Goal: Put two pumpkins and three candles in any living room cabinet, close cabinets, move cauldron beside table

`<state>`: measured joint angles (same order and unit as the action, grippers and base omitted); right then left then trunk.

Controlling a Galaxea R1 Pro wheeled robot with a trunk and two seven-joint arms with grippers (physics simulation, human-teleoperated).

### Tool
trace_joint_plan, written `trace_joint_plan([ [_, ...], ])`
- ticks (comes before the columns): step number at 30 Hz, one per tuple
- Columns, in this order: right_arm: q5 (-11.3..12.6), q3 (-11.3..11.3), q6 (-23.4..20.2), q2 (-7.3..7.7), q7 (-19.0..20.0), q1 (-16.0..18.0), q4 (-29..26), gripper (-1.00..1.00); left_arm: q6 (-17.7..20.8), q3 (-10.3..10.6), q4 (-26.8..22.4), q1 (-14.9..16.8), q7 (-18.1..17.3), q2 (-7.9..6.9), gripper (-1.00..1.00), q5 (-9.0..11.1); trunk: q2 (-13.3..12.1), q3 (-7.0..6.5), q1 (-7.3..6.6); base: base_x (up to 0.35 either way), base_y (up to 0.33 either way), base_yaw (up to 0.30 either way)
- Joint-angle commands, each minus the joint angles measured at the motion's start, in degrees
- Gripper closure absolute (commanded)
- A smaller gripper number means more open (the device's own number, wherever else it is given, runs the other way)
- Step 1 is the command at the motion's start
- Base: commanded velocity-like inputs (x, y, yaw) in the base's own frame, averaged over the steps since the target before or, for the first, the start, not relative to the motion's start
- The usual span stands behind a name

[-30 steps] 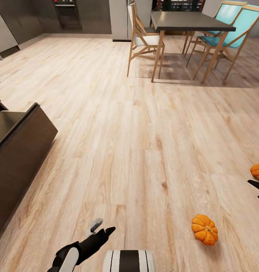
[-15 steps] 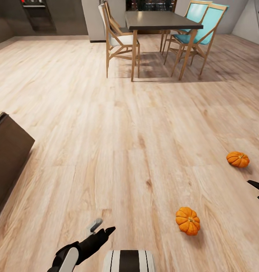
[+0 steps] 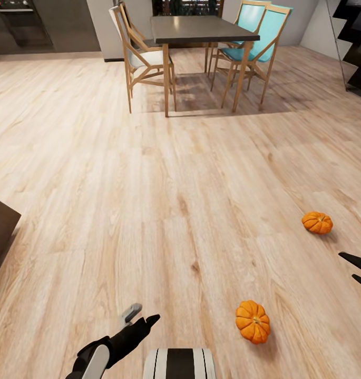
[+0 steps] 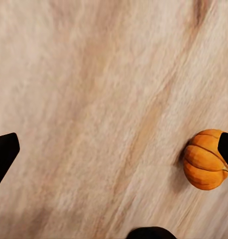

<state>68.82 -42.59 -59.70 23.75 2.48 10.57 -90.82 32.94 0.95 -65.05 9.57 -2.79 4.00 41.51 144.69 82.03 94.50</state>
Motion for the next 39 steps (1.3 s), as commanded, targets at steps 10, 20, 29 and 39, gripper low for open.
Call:
trace_joint_plan([
  [10,0.08,2.30,-0.30,0.89,0.62,1.36,10.56,-1.00,5.47,-0.80,-11.81,-2.51,-0.06,-0.62,-1.00,0.70,0.01,-0.08,-0.01,0.009,-0.001,-0.024],
  [20,-1.99,19.00,-0.30,6.59,12.03,1.94,24.66,-1.00,9.80,-6.68,-21.04,-5.77,-0.35,-0.69,-1.00,3.48,0.13,1.67,0.23,0.000,0.000,-0.054],
  [29,-8.76,25.23,-0.30,6.79,15.03,4.44,24.67,-1.00,13.75,-7.13,-26.30,-4.69,-0.21,-0.76,-1.00,3.52,0.25,3.66,0.46,0.000,0.000,0.000],
  [39,-18.83,28.61,6.55,7.86,27.58,6.90,24.44,-1.00,20.72,-12.86,-26.99,0.85,-0.19,-2.60,-1.00,8.68,0.39,5.88,0.72,0.000,0.000,0.000],
])
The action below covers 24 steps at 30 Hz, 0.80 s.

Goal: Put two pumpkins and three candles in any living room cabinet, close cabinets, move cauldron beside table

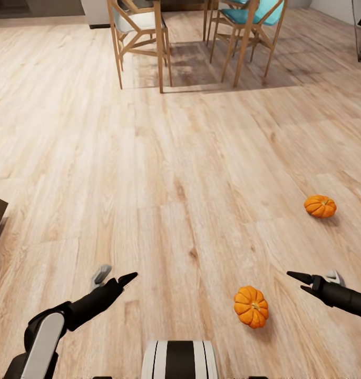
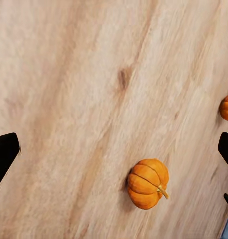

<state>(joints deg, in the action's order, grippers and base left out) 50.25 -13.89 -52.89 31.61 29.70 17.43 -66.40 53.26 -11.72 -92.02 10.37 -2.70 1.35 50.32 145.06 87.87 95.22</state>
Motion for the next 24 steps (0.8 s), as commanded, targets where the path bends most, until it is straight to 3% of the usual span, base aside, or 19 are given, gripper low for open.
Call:
trace_joint_plan([
  [1,-4.10,-0.02,1.33,0.23,4.25,0.37,0.26,-1.00,1.68,-1.73,-0.05,0.97,-0.40,-0.35,-1.00,0.68,0.03,0.26,0.01,0.000,0.000,0.000],
  [3,-7.83,0.02,3.03,0.38,8.44,0.86,0.45,-1.00,2.65,-3.08,-0.06,1.70,-0.52,-0.67,-1.00,1.47,0.06,0.71,0.07,0.000,0.000,0.000],
  [4,-11.27,0.05,4.66,0.48,12.35,1.43,0.64,-1.00,3.49,-3.98,-0.07,2.04,-0.60,-0.93,-1.00,2.50,0.07,0.93,0.09,0.000,0.000,0.000],
  [9,-18.86,0.05,8.43,0.67,18.69,2.83,2.09,-1.00,5.05,-5.42,-0.11,2.08,-1.86,-1.78,-1.00,5.69,0.14,2.03,0.22,0.000,0.000,0.000],
  [16,-22.12,0.08,9.75,1.14,21.42,4.10,2.50,-1.00,5.46,-6.13,-0.10,-0.45,-7.60,-4.02,-1.00,6.92,0.23,3.59,0.40,0.000,0.000,0.000],
  [19,-22.58,0.04,9.58,2.92,24.90,4.73,2.83,-1.00,5.51,-6.74,-0.11,-1.39,-10.74,-4.57,-1.00,7.11,0.27,4.25,0.48,0.000,0.000,0.000],
  [24,-22.76,0.12,8.86,4.63,27.98,7.70,5.06,-1.00,5.50,-6.96,-0.10,-1.98,-12.29,-4.81,-1.00,7.21,0.34,5.36,0.61,0.000,0.000,0.000],
])
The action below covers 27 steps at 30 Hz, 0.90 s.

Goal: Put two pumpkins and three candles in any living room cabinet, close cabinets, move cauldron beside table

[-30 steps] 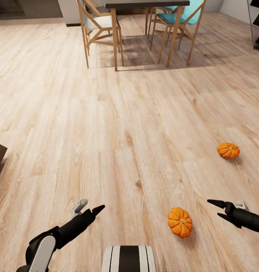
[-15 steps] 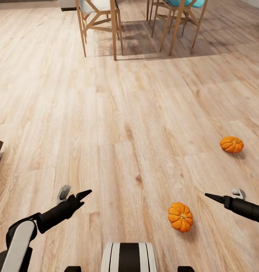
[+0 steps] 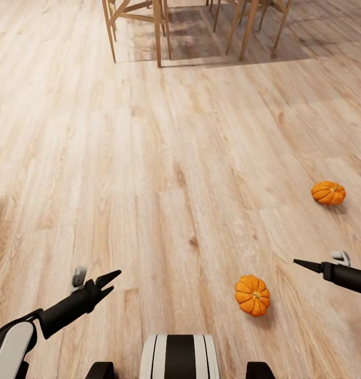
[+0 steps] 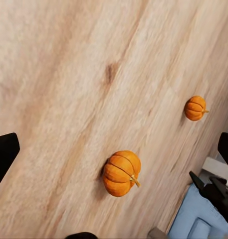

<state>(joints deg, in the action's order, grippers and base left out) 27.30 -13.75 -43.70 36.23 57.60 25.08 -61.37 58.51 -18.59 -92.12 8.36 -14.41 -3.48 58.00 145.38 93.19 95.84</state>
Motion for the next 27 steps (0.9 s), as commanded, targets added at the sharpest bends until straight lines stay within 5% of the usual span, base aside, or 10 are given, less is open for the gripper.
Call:
trace_joint_plan([
  [1,0.14,0.02,-0.44,0.20,0.37,0.66,0.61,-1.00,0.24,-0.08,0.00,-0.03,-0.74,-0.02,-1.00,-0.47,0.03,0.26,0.01,0.000,0.000,0.000],
  [20,-3.26,0.47,-3.24,0.91,4.41,3.82,3.66,-1.00,0.16,0.27,0.01,-0.27,-1.34,-0.07,-1.00,-0.50,0.28,4.47,0.50,0.000,0.000,0.000],
  [27,-3.88,4.98,-3.24,0.63,6.67,3.84,3.78,-1.00,0.47,0.19,0.00,0.91,-2.20,-0.07,-1.00,-0.43,0.37,6.02,0.68,0.000,0.000,0.000],
])
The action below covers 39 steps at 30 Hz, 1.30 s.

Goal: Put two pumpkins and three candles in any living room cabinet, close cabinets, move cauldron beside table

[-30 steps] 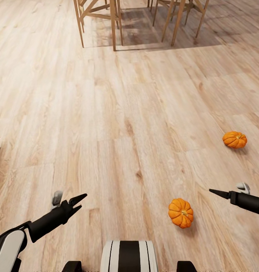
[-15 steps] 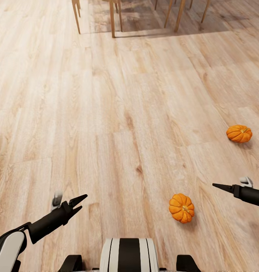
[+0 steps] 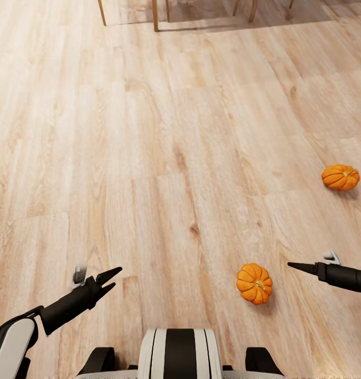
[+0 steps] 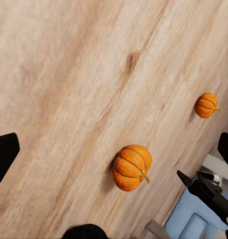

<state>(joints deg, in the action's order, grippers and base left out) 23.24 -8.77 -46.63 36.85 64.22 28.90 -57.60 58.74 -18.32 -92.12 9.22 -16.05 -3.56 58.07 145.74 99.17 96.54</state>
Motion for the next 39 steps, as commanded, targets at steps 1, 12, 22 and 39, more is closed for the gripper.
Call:
trace_joint_plan([
  [1,0.14,0.31,-0.32,-0.05,0.05,0.04,0.01,-1.00,0.47,-0.12,0.00,0.75,-0.54,0.02,-1.00,-0.48,0.03,0.26,0.01,0.000,0.000,0.000],
  [12,-0.40,1.69,-0.31,-1.15,-1.98,1.51,0.06,-1.00,1.26,-0.13,0.92,12.77,0.33,0.01,-1.00,-0.69,0.17,2.69,0.30,0.000,0.000,0.000],
  [22,-0.99,1.66,-0.13,-3.13,-6.03,1.85,-0.04,-1.00,1.26,4.46,8.20,28.81,10.12,1.28,-1.00,0.14,0.31,4.91,0.56,0.000,0.000,0.000],
  [39,-0.87,1.30,0.22,-3.19,-6.16,1.86,-0.83,-1.00,1.26,16.25,-0.04,28.62,20.16,1.54,-1.00,27.66,0.48,5.83,0.89,0.000,0.000,0.000],
])
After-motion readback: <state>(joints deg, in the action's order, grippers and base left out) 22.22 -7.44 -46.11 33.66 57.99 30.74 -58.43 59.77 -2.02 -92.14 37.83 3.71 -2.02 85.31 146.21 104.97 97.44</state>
